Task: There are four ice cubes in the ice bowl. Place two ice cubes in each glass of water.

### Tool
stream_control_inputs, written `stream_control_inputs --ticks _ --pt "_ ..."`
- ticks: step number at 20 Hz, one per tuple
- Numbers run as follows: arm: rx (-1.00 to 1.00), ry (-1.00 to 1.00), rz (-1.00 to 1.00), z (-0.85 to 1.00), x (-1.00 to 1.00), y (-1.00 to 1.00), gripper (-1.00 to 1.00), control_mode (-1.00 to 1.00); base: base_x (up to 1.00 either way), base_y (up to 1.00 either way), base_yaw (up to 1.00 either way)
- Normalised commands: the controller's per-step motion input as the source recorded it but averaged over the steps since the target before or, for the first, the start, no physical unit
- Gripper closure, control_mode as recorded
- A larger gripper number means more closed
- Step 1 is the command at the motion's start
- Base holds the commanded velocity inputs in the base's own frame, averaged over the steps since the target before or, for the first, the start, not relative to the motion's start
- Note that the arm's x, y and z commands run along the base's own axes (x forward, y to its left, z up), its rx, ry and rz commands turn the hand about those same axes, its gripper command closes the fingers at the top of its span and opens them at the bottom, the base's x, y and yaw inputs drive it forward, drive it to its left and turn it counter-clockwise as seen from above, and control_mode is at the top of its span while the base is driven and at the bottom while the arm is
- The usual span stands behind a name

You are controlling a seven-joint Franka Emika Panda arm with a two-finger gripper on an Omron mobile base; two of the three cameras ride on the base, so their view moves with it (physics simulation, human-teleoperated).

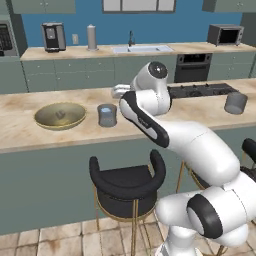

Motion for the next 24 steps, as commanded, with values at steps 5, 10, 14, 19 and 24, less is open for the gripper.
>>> stream_control_inputs --ticks 5,10,14,19,24 --pt "0.00 0.00 0.00 0.00 0.00 0.00 1.00 1.00 -0.05 -1.00 -0.01" --pt "0.00 0.00 0.00 0.00 0.00 0.00 1.00 1.00 -0.19 -1.00 -0.01" --pt "0.00 0.00 0.00 0.00 0.00 0.00 1.00 1.00 -0.15 -1.00 -0.03" --pt "0.00 0.00 0.00 0.00 0.00 0.00 1.00 1.00 -0.05 -1.00 -0.03" --pt "0.00 0.00 0.00 0.00 0.00 0.00 1.00 1.00 0.00 -0.75 -0.05"
